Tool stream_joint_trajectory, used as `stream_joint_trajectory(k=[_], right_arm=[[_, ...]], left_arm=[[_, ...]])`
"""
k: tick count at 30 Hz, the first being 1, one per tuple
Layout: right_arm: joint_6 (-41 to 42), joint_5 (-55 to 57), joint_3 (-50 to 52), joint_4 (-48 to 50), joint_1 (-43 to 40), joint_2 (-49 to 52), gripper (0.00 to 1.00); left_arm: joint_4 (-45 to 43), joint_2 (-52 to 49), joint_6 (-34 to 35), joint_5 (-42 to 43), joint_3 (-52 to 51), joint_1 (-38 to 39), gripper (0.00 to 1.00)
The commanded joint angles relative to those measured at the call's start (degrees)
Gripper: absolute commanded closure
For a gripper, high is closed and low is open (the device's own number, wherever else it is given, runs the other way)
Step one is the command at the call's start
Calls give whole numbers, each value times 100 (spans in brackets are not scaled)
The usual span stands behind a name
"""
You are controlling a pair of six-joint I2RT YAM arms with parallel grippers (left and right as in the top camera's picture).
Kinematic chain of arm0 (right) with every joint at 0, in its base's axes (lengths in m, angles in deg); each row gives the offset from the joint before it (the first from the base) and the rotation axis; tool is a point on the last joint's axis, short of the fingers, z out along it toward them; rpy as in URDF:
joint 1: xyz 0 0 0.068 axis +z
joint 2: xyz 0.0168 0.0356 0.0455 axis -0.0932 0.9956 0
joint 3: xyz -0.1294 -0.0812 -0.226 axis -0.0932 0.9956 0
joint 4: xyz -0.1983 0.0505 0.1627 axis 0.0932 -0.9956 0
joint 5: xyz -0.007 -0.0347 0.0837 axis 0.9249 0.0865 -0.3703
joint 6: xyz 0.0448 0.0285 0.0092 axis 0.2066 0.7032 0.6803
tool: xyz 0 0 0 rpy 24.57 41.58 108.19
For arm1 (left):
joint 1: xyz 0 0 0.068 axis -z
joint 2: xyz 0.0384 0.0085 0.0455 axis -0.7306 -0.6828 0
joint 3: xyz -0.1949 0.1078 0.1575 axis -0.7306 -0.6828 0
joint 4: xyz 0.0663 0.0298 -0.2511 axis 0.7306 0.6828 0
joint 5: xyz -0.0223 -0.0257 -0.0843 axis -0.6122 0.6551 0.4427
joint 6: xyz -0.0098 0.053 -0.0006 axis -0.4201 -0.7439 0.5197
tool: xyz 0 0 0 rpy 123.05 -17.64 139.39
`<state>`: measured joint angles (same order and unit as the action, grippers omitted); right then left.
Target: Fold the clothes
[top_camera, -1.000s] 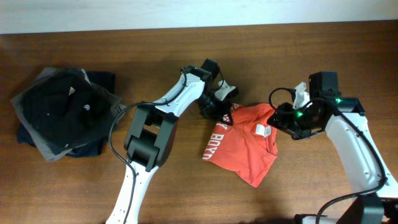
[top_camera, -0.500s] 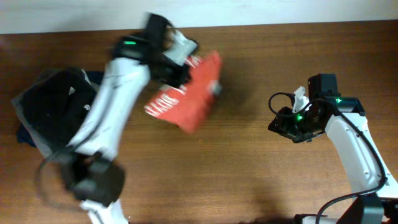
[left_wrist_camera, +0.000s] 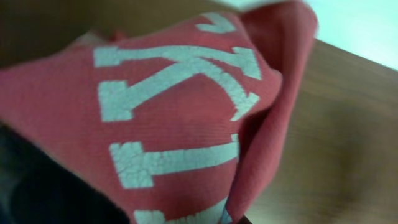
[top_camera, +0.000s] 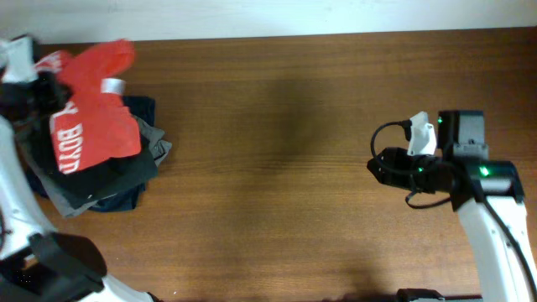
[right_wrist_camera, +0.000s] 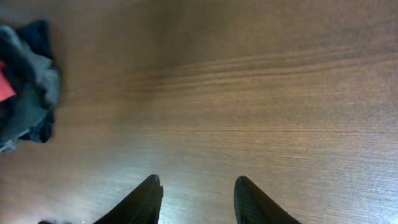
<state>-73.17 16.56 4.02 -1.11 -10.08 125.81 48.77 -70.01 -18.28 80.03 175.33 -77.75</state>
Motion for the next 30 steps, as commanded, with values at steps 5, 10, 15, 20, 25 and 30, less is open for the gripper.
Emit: stream_joint_trajectory(k=[5,10,15,20,25,30], right_arm=[[-63,-155,-55,-116,-11,-785,57],[-20,-153,-55,-203,-11,-944,57],[-22,-153,-55,-225,-11,-944,57],[-24,-153,-55,-225,-11,-944,56],[-24,-151,-55,-223,-11,-944,56],[-22,-151,-55,-221,-13,-929,56]], left_arm=[[28,-1386,374,-431,7,-728,99],[334,-1858,608,-428,9,-1172,69],[560,-1408,721,-192,186,-1808,43],[807,-219,496,586,424,-2426,25],[782,883,-4,522,426,-2103,73],[728,809,9,-352,267,-1086,99]])
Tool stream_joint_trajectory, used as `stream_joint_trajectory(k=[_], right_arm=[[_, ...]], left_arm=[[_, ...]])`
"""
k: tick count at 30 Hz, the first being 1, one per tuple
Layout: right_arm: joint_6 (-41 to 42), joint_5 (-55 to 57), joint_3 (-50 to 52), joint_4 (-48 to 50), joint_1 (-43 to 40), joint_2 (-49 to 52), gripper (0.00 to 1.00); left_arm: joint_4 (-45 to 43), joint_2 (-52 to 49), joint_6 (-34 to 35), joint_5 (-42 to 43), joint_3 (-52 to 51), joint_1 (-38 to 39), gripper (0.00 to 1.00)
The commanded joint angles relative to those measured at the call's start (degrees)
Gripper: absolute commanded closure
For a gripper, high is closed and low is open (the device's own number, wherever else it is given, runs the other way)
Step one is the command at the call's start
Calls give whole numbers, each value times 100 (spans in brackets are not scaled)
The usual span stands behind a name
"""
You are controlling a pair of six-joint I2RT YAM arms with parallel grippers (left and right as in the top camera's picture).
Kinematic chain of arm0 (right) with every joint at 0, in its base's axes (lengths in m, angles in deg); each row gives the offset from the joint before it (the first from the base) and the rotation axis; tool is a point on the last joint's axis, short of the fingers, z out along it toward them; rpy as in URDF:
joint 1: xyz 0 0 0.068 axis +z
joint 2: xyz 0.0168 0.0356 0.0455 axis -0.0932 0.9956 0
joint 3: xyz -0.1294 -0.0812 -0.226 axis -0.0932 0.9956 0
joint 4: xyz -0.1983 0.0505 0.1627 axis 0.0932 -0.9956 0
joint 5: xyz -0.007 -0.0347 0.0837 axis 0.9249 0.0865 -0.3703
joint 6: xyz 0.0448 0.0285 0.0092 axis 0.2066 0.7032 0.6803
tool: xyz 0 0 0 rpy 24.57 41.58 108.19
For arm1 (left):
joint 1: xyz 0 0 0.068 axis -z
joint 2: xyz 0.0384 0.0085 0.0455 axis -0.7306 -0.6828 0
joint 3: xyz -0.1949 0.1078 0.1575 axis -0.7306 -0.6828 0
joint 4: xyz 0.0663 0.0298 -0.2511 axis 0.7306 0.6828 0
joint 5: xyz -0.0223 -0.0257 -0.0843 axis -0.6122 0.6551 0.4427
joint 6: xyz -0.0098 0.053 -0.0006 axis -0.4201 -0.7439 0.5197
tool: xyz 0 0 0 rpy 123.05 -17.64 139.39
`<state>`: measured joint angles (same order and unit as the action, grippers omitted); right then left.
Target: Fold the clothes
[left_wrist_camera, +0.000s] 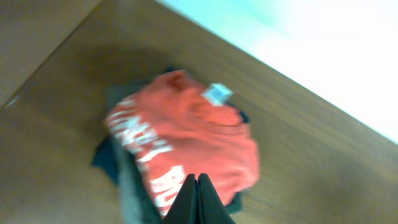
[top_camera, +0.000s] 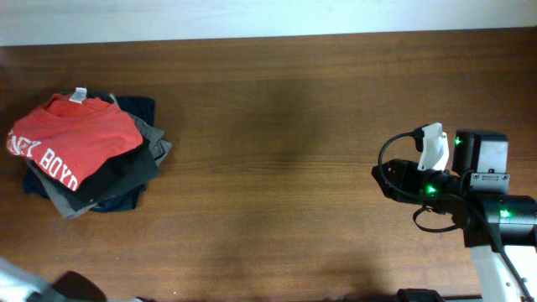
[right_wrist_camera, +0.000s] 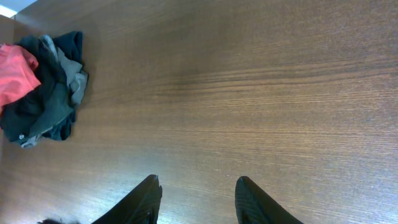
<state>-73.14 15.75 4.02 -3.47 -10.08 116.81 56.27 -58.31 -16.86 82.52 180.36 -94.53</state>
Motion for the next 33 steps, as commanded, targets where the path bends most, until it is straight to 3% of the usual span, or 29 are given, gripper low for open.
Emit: stream_joint_trajectory(k=[1,5,11,15,20,25,27,33], right_arm=[[-22,-72,-55,11,-13,-28,56],[87,-76,-55,-63,-11,-28,56],[85,-72,-55,-94,-11,-28,57],[76,-70,-57,-48,-11,-37,57],[-334,-68,-337,-2,-11,-120,57],[-544,-72,-1054,22,-11,-264,56],[-544,-94,-1375,20,-11,-323,56],[-542,-1423,-2048,151,-11,-411,60]], left_arm=[[-50,-426,96,-896,-326,758,99],[-396,-789,861,-2033,-1019,1226,99],[-1508,-1447,966,-1974,-2365,1283,100],[-1510,-1591,957,-1600,-2411,1294,100],[-800,-979,450,-1143,-1462,1357,73],[116,-133,-380,-450,-122,1805,63],[291,247,-516,-455,184,2122,55],[625,1685,-767,-459,315,3335,38]])
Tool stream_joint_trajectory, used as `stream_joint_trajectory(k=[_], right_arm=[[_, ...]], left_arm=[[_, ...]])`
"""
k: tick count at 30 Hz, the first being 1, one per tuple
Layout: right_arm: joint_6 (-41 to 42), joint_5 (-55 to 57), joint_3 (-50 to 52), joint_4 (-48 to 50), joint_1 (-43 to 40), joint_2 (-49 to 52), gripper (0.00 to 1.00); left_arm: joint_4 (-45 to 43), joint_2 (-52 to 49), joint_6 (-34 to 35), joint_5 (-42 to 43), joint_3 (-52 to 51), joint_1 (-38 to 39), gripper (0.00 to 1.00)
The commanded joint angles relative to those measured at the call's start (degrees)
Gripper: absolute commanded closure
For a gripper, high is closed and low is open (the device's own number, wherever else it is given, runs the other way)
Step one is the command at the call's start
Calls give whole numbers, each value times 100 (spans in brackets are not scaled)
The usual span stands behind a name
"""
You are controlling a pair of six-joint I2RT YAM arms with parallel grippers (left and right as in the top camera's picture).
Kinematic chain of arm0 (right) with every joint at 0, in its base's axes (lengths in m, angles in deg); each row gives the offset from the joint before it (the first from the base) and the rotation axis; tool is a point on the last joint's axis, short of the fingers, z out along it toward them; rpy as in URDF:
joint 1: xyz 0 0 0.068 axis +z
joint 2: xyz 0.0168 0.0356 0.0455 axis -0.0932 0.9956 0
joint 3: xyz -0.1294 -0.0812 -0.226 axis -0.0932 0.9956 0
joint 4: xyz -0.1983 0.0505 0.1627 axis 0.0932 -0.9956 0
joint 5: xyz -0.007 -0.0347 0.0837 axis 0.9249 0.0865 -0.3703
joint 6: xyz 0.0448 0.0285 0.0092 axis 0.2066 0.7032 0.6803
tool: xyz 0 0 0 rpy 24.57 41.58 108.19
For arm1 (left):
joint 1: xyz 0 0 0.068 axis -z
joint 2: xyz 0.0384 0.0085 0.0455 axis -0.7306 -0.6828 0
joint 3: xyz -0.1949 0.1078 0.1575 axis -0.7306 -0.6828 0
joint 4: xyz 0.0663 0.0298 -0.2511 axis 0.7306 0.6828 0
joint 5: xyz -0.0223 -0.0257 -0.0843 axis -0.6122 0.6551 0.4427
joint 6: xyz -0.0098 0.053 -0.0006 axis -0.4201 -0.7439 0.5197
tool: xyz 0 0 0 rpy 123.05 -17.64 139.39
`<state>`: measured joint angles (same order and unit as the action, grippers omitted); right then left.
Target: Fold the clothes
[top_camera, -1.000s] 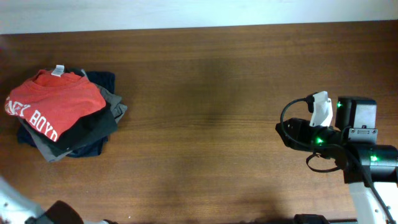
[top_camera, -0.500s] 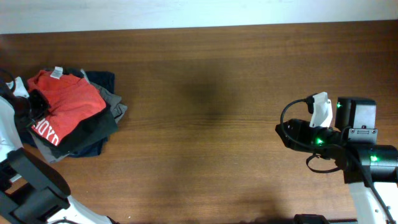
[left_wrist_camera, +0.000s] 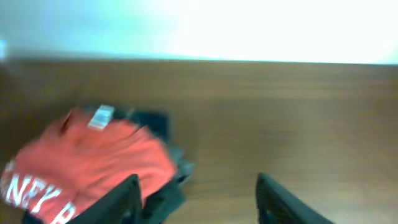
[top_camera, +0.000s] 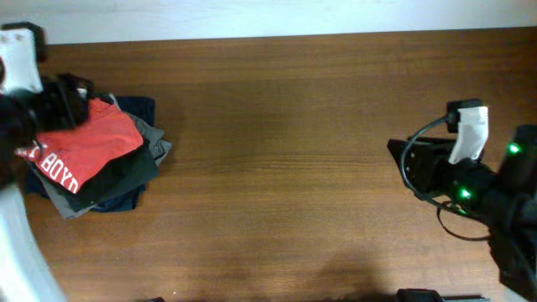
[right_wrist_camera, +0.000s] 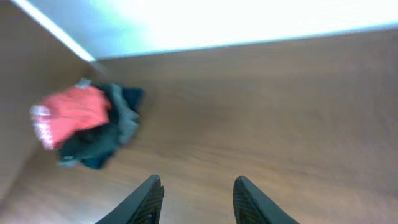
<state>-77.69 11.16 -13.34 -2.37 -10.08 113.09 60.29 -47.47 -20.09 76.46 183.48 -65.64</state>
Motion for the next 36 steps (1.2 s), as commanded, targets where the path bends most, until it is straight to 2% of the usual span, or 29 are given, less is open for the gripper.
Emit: stream_joint_trajectory(k=[1,5,8,9,11,13,16,17,18,30,33,36], right_arm=[[-87,-1119,-380,57,-11,-39,60],[-291,-1222,-710,66,-11,-70,60],[-328,-1235,-988,79,-11,-120,56],[-326,-1270,-1095,50,-11,-149,56],[-328,-1268,-1300,-70,-11,-236,55],[-330,-1263,-1440,-175,-11,-354,50],[-328,-1263,-1486,-181,-13,-579,32],[-326,-1263,-1486,-181,-13,-627,22],[-323,-1263,-1486,-184,-13,-667,1],[-221,-1379,-1475,-341,-17,-664,1],[-269,-973,-1480,-391,-17,-675,1],[-1220,-848,-1519,-350,-17,-708,1]], left_arm=[[299,793,-605,114,2,640,38],[479,1456,-697,83,2,1362,37],[553,1657,-691,87,2,1574,32],[588,1683,-651,85,2,1572,1],[726,1703,-654,85,2,1572,1],[901,1705,-654,61,2,1572,1],[1040,1703,-649,179,2,1572,1],[1019,1694,-649,326,2,1572,1],[975,1694,-651,426,0,1572,1],[1644,1694,-651,422,2,1572,1],[1821,1694,-651,422,2,1572,1],[1853,1694,-651,420,0,1572,1]])
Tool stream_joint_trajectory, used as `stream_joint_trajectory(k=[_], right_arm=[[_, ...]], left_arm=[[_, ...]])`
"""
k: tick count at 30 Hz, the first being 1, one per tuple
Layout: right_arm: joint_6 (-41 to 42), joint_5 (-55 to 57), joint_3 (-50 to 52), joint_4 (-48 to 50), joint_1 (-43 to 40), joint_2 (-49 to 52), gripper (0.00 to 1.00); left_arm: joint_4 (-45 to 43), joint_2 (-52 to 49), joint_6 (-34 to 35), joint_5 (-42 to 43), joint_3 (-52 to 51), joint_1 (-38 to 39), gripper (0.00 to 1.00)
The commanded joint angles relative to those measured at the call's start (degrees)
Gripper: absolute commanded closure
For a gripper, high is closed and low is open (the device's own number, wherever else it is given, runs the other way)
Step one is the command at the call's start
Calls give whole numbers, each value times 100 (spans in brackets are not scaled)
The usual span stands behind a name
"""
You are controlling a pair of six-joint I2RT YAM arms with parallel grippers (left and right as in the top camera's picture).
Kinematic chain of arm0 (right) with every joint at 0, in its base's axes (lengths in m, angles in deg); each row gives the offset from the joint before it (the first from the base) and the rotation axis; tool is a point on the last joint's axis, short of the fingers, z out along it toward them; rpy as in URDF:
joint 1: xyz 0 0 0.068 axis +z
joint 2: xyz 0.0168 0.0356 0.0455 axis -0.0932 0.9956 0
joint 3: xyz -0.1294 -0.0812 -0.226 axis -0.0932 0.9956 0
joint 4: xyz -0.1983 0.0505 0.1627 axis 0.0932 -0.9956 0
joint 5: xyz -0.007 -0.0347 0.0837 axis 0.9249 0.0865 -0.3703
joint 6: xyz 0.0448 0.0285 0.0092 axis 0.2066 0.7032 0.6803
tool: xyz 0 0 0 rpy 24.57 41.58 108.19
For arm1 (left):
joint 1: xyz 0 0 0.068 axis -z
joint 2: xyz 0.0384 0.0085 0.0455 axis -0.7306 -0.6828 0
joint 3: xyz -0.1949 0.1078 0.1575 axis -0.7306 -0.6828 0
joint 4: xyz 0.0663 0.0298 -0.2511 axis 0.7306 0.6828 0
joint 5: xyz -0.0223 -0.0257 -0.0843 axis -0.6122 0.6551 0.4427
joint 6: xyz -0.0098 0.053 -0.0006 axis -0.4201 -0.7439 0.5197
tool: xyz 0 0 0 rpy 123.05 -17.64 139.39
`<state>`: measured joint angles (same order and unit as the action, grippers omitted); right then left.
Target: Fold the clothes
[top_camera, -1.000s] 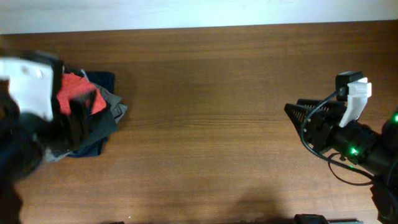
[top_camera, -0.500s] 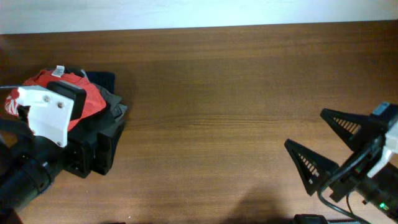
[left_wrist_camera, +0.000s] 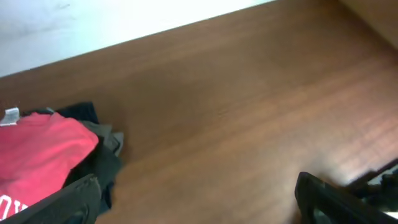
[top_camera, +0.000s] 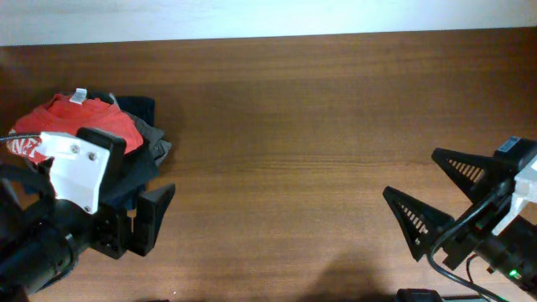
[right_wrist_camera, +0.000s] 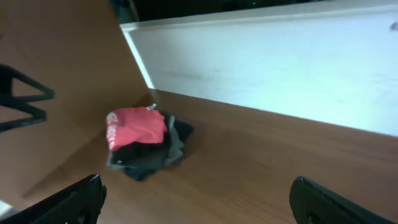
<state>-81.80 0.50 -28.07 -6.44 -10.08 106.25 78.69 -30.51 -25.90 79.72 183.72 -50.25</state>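
Note:
A pile of clothes (top_camera: pixel 92 155) lies at the table's left end, with a folded red shirt (top_camera: pixel 67 122) with white letters on top of dark and grey garments. The pile also shows in the left wrist view (left_wrist_camera: pixel 43 155) and far off in the right wrist view (right_wrist_camera: pixel 142 140). My left gripper (top_camera: pixel 134 226) hangs high, in front of the pile, wide open and empty (left_wrist_camera: pixel 199 205). My right gripper (top_camera: pixel 438 195) hangs high over the front right, wide open and empty (right_wrist_camera: pixel 199 202).
The brown wooden table (top_camera: pixel 294 126) runs from the pile to the right arm. A white wall (right_wrist_camera: pixel 280 68) stands along the table's far edge.
My left gripper was at the pile's far side; now it is in front of the pile, higher, jaws wider. My right gripper has moved to the front right, higher, jaws wider. The pile is unchanged.
The red shirt was bunched up over the pile at my left gripper. Then it lay flat on top of the pile, and my left gripper was shut and away from it. Then the gripper was open beside the pile. Now both grippers hang high and wide open.

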Motion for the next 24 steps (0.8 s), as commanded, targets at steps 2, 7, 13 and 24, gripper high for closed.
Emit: stream_joint_trajectory(k=[2,7,13,24], right_arm=[[-1753,227,-57,50,-17,-116,1],[-2096,1469,-44,-409,-17,-459,1],[-2096,2796,544,-348,-15,-1095,1],[-2094,3165,4640,1340,212,-3475,1]], left_arm=[[11,-2,-70,94,-24,33,1],[13,-2,-70,94,-24,33,1],[13,-2,-70,94,-24,33,1],[11,-2,-70,94,-24,33,1]])
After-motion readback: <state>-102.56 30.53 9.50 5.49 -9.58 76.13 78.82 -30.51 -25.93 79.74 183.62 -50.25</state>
